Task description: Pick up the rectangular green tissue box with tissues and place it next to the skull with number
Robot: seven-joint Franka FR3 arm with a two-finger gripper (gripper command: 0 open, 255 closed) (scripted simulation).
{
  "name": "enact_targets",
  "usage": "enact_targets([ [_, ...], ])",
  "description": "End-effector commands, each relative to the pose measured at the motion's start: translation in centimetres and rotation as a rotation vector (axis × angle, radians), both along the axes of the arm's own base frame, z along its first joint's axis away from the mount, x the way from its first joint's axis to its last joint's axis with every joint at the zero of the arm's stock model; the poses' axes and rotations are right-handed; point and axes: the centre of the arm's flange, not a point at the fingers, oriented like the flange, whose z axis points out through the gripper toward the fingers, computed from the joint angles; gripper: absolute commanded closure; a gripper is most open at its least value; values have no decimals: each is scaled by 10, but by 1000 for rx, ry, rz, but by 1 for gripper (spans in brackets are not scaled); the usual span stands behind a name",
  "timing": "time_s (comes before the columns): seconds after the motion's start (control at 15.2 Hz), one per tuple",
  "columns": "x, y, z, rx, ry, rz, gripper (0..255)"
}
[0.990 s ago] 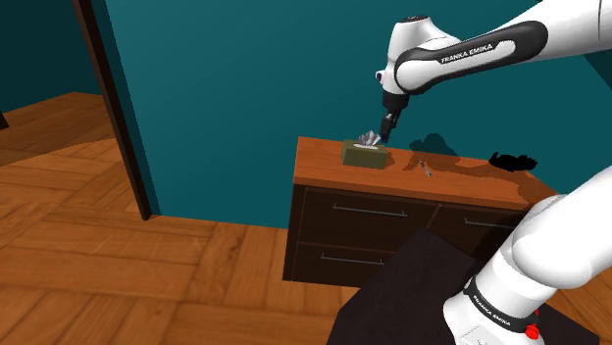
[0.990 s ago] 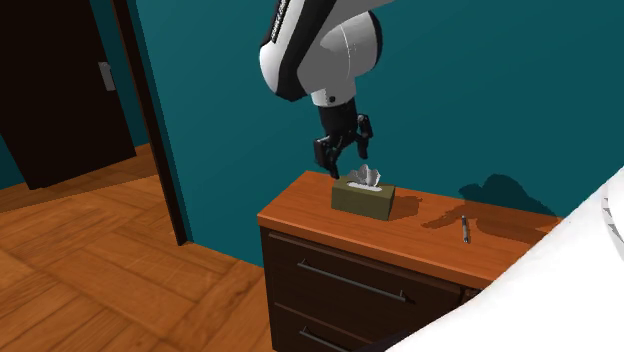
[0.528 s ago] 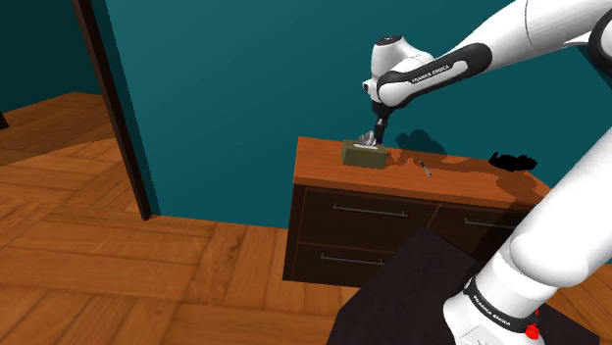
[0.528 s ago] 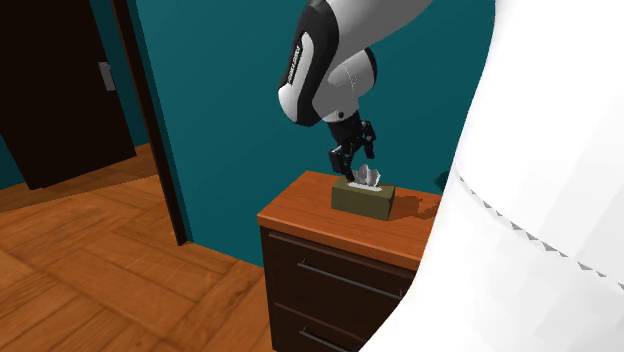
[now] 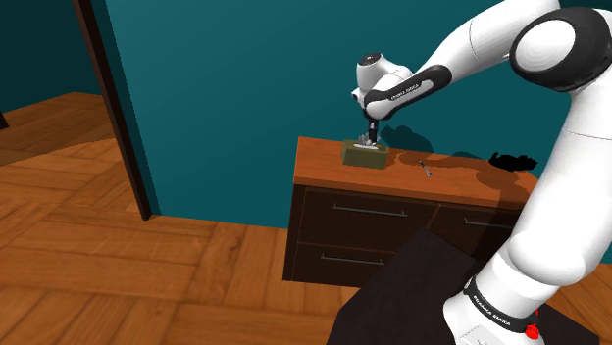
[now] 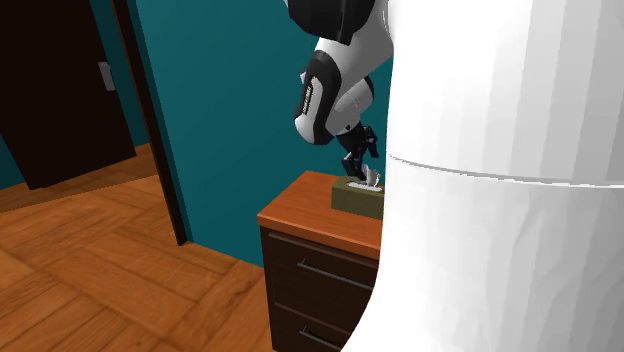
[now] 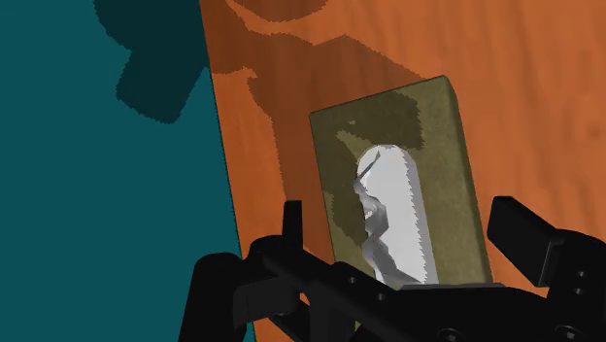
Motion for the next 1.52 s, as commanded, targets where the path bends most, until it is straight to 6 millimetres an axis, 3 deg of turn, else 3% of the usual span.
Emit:
enact_targets([
  [0.0,4,-9,-8,-10,3,7,0],
  [0.4,4,-25,-32,-10,4,7,0],
  [0.86,5,-25,-32,-10,4,7,0],
  [0.92,5,-25,-32,-10,4,7,255],
  [1.45,5,-25,-31,-10,4,7,255],
])
